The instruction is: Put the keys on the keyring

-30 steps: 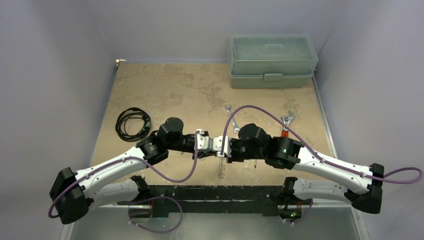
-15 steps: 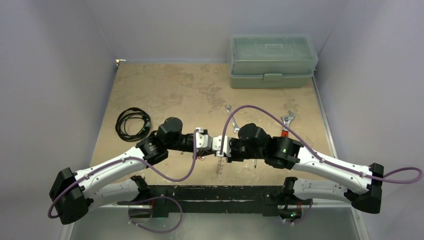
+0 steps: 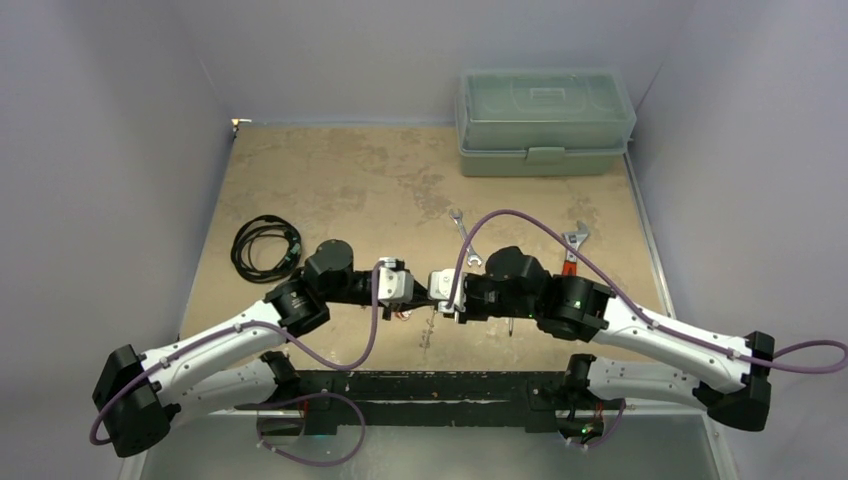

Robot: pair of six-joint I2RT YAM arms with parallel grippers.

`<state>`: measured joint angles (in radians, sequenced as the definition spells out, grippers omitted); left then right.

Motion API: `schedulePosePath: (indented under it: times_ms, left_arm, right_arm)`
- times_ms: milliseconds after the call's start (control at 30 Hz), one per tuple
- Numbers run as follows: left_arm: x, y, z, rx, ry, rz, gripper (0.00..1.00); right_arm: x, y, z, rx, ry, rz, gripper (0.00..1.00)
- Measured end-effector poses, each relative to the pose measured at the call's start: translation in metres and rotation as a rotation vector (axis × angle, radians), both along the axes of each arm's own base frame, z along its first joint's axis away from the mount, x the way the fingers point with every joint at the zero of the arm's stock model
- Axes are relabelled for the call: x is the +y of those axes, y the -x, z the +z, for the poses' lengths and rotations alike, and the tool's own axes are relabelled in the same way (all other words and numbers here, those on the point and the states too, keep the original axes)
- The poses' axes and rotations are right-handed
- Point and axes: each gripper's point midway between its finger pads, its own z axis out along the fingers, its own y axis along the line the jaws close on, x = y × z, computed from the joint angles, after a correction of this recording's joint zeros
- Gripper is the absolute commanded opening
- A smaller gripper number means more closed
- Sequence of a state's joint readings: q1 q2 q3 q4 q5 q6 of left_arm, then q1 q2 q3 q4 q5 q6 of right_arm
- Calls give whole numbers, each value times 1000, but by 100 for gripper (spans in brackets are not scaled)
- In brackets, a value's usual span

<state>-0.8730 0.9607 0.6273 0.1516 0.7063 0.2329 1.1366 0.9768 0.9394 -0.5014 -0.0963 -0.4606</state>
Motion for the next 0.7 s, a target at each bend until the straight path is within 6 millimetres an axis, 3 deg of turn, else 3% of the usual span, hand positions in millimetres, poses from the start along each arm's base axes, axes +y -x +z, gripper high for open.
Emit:
schedulePosePath:
  times_ms: [100,300,467,700]
  left_arm:
    - [1,3,10,-5,53,1,0]
    - [6,9,25,-23,179,15,0]
    - [14,18,35,-30,298,15,0]
    - [24,31,64,-41,495,-19,0]
  right_arm:
    - [-1,0,14,-31,-59,-2,44]
    - [-10,7,49,-84,-218,1,49]
    - [-21,24,82,-90,-397,29,47]
    - [-26,49,111,-69,-589,114,42]
